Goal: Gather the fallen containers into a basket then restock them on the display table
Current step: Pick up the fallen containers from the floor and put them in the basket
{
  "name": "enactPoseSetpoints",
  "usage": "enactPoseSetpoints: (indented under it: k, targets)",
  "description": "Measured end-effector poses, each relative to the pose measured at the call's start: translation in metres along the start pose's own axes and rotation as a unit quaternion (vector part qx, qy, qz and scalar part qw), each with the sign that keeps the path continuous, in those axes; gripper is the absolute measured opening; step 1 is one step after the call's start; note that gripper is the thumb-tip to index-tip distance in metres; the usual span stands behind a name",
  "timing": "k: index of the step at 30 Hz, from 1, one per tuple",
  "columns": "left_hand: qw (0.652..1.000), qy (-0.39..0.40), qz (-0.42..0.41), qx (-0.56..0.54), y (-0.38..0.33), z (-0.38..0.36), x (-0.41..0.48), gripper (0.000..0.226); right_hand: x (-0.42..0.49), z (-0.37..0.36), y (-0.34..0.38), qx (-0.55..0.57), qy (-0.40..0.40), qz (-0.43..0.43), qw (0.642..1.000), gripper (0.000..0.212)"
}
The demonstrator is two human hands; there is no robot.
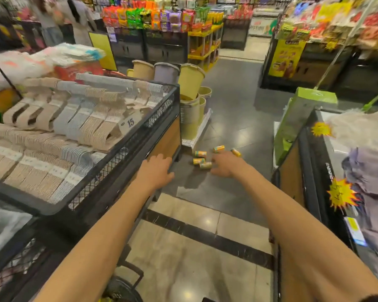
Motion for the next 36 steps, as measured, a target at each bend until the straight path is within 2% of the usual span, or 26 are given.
enactPoseSetpoints:
  k: [4, 9, 16, 21, 36]
  targets:
    - [1.0, -0.006, -0.016, -0.005, -0.037, -0.003, 0.04, 0.043, 0.016, -0.004, -0.059, 0.013, 0.018, -0.012, 1.0, 0.043]
    - [0.999, 0.017, -0.03, 0.016, -0.063, 0.002, 0.09, 0.046, 0.031, -0.005, -0.112, 0.035, 0.032, -0.043, 0.998, 0.051]
    - [0.996, 0.065, -0.056, 0.031, -0.088, 0.005, 0.179, 0.047, 0.077, 0.004, -0.172, 0.069, 0.031, -0.064, 0.995, 0.047]
    - [0.994, 0.09, -0.059, 0.024, -0.095, 0.006, 0.266, 0.045, 0.137, 0.017, -0.223, 0.073, 0.068, -0.098, 0.99, 0.058]
    - [0.99, 0.11, -0.08, 0.024, -0.134, 0.043, 0.528, 0.042, 0.344, 0.072, -0.363, 0.114, 0.104, -0.114, 0.981, 0.05]
Point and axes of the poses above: each hand's wrist, its own x-axis towards the middle knuckle, its own z-axis out of the back of the hand, y = z × x, the point moved 6 cm from there along x, towards the middle knuckle, and after that the axes turned 9 degrees about y, right-handed, at the moved point
